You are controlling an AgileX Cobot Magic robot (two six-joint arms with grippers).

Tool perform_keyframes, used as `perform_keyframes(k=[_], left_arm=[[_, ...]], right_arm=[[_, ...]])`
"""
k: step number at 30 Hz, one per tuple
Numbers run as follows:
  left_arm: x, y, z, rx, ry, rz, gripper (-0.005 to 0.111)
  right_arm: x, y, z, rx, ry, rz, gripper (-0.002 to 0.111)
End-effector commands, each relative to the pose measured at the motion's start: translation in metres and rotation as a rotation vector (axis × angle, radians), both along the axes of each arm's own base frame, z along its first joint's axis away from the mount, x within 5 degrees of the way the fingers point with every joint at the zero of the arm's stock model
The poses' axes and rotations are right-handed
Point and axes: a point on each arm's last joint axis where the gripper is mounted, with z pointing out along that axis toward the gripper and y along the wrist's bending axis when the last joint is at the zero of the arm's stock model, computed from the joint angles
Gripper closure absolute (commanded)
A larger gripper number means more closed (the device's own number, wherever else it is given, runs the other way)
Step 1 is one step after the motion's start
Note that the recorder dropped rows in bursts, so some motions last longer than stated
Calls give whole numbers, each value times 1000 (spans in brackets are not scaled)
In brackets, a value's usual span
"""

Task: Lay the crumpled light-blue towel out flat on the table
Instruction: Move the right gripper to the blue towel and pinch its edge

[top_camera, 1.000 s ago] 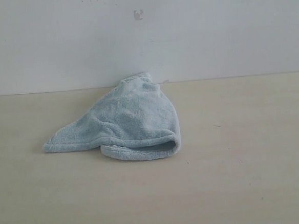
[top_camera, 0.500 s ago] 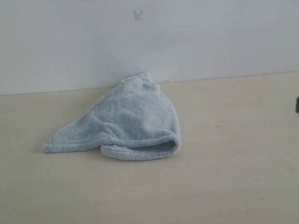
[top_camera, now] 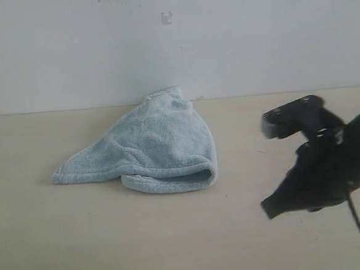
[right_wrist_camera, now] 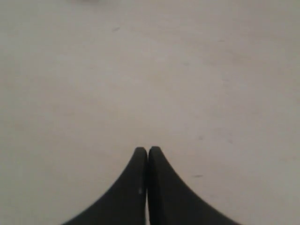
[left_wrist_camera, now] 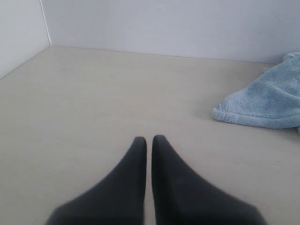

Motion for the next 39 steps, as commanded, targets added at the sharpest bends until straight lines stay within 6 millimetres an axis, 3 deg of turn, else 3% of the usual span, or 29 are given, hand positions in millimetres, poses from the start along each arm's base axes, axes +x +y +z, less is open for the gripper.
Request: perform_keyframes(k=[1, 6, 11, 16, 20, 25, 35, 37, 39], left_arm=[[0, 0, 0, -3, -12, 3, 103], [0, 0, 0, -3, -12, 3, 103], [0, 0, 0, -3, -12, 3, 103], [0, 0, 0, -3, -12, 3, 103], [0, 0, 0, -3, -12, 3, 103], [0, 0, 0, -3, -12, 3, 103], [0, 0, 0, -3, -12, 3, 103], [0, 0, 0, -3, -12, 3, 103], [0, 0, 0, -3, -12, 3, 103]], right_arm=[[-7, 45, 11, -30, 37, 216, 108], [15, 62, 16, -72, -111, 286, 108], [53, 59, -9, -65, -241, 195, 108], [93, 49, -30, 4, -75, -86, 108], [113, 62, -33, -31, 40, 32, 108], [121, 81, -35, 74, 117, 140, 108], [133, 84, -33, 79, -10, 118, 107], [134, 84, -37, 74, -10, 124, 99], [134, 84, -42, 58, -13, 152, 84]])
